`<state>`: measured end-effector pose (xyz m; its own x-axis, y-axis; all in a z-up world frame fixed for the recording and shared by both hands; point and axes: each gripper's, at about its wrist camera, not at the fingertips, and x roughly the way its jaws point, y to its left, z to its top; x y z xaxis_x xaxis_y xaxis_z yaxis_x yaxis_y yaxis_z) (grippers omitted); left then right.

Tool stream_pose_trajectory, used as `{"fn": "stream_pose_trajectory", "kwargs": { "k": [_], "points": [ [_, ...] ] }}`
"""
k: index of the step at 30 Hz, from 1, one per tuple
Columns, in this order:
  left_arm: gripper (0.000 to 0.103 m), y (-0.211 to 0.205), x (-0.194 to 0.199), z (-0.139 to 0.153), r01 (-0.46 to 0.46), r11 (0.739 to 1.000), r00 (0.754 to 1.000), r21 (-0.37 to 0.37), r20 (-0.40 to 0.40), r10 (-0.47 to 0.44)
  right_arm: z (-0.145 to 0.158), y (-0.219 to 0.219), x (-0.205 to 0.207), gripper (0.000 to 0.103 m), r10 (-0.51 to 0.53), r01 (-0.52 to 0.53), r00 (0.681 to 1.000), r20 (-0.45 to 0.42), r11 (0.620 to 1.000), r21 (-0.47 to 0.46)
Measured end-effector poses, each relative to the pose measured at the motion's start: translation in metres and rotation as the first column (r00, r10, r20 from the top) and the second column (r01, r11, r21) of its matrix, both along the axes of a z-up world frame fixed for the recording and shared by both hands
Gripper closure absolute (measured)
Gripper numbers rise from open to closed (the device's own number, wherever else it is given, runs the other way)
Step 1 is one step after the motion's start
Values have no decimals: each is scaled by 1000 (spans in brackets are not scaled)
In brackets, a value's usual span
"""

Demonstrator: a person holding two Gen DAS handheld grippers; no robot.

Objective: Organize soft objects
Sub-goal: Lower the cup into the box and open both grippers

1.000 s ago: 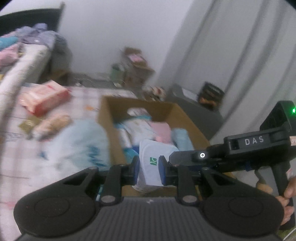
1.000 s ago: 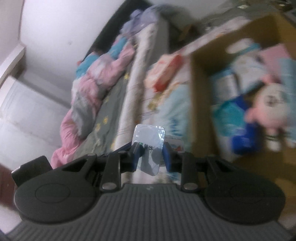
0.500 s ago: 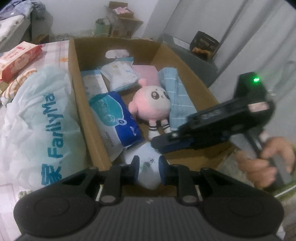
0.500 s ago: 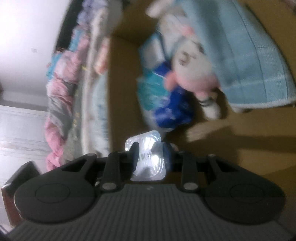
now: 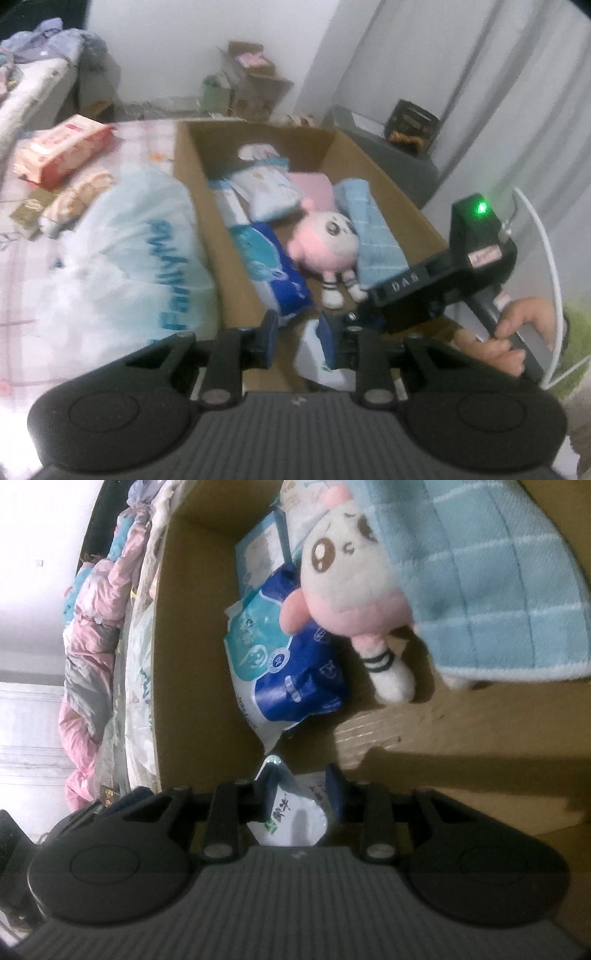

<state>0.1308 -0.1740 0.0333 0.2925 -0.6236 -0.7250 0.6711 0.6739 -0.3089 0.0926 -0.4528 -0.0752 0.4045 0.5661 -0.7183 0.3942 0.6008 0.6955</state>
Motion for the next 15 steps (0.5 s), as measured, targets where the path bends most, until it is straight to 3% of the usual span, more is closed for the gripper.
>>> {"fn": "stream_pose_trajectory", "kwargs": {
  "k": [10, 15],
  "points": [
    [64, 55, 14, 3, -145, 989, 987, -13, 66, 145, 7, 20, 5, 74, 6, -6, 999, 37, 1000, -5],
    [57, 82, 21, 3, -224, 974, 967, -14, 120, 224, 17, 18, 8, 51, 1, 0, 999, 42, 1000, -27]
  ]
}}
